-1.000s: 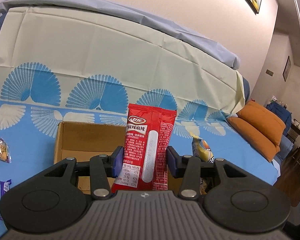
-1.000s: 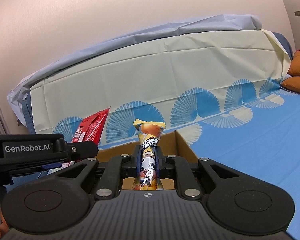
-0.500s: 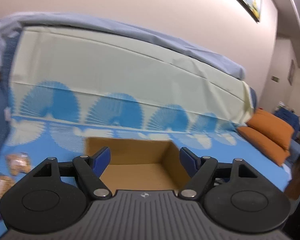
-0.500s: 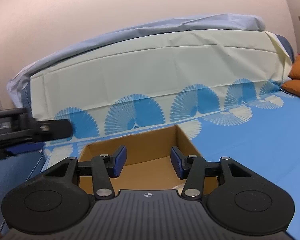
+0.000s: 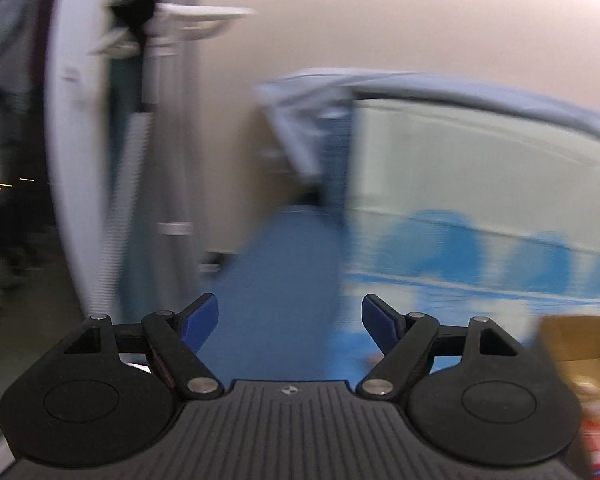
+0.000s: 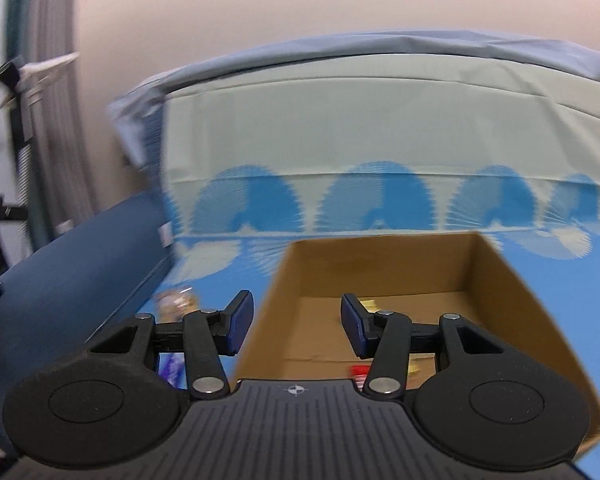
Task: Organize snacks
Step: 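Swing both open tools back to the snack pile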
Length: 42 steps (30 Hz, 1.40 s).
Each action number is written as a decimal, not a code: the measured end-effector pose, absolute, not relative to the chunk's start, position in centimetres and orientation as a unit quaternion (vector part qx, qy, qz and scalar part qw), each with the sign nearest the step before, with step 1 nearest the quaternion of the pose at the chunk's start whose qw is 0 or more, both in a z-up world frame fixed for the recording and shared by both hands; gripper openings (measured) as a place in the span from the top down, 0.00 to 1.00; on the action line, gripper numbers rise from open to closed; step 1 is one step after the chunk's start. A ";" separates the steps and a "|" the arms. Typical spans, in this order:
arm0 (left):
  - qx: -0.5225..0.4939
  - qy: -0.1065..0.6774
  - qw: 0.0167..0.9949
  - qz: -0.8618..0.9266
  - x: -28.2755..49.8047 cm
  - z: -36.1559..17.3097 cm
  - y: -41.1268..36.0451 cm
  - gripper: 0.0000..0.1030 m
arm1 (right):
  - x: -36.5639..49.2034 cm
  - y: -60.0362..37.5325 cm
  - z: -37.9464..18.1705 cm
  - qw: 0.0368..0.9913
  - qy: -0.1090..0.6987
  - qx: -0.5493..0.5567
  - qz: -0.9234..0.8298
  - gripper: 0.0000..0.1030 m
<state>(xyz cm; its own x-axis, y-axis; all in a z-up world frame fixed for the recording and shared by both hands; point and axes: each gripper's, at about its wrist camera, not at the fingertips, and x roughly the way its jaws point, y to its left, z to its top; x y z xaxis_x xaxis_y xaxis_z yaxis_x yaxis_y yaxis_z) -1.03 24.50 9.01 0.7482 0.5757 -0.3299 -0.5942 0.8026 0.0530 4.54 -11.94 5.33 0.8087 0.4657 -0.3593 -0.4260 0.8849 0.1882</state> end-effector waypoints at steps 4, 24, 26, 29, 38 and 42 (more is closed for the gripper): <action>-0.023 0.187 0.904 0.384 -1.8 8.8 27.8 0.18 | 3.2 -8.8 5.4 0.939 0.195 0.025 0.281 0.51; 0.062 0.247 0.962 0.100 6.7 0.3 20.0 0.46 | 1.7 1.7 -0.1 0.884 0.280 -0.065 0.369 0.51; 0.070 0.289 0.952 0.079 7.0 -2.4 19.9 0.46 | 2.4 2.4 -0.8 0.884 0.292 -0.065 0.359 0.51; 0.093 0.333 0.936 0.074 7.4 -5.7 20.0 0.45 | 3.6 3.3 -2.0 0.886 0.305 -0.066 0.344 0.51; 0.080 0.384 0.916 0.081 8.5 -11.4 21.2 0.28 | 7.0 5.3 -5.2 0.882 0.356 -0.065 0.302 0.45; 0.024 0.371 0.924 0.085 7.5 -11.9 22.5 0.35 | 7.6 6.0 -6.3 0.873 0.374 -0.069 0.305 0.44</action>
